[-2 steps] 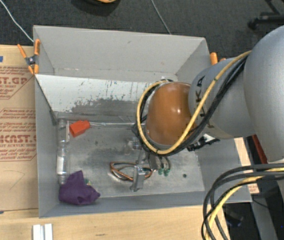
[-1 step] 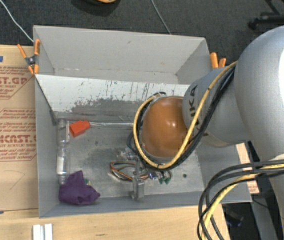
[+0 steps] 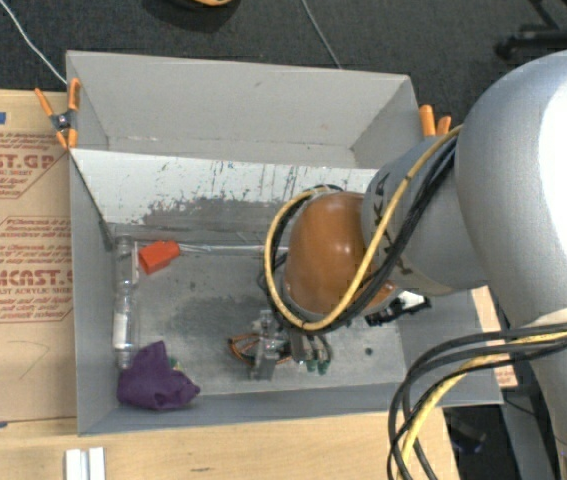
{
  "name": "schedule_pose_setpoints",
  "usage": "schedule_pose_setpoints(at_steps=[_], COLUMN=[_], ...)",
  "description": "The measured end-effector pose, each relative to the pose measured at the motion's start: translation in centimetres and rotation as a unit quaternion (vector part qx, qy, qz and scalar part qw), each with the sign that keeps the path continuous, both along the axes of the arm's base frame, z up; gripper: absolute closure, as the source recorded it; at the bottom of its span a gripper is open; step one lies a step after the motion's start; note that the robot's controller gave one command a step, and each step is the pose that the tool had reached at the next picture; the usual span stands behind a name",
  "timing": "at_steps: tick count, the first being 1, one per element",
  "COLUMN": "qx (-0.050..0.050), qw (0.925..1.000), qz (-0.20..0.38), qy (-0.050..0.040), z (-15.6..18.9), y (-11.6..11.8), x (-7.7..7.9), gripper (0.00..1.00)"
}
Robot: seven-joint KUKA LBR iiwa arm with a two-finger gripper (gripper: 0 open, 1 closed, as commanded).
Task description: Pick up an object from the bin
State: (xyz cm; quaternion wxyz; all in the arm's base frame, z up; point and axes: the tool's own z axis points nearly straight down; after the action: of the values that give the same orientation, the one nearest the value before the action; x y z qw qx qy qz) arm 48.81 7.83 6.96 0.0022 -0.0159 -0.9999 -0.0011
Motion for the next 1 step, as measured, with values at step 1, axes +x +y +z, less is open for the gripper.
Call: schedule_pose_setpoints(at_steps=[1], qx=[0.000], qw=[1.0000], qz=[0.000], qy=[0.0000], z=[0.00], y=[0.00], x=[0.00], gripper=[1.00])
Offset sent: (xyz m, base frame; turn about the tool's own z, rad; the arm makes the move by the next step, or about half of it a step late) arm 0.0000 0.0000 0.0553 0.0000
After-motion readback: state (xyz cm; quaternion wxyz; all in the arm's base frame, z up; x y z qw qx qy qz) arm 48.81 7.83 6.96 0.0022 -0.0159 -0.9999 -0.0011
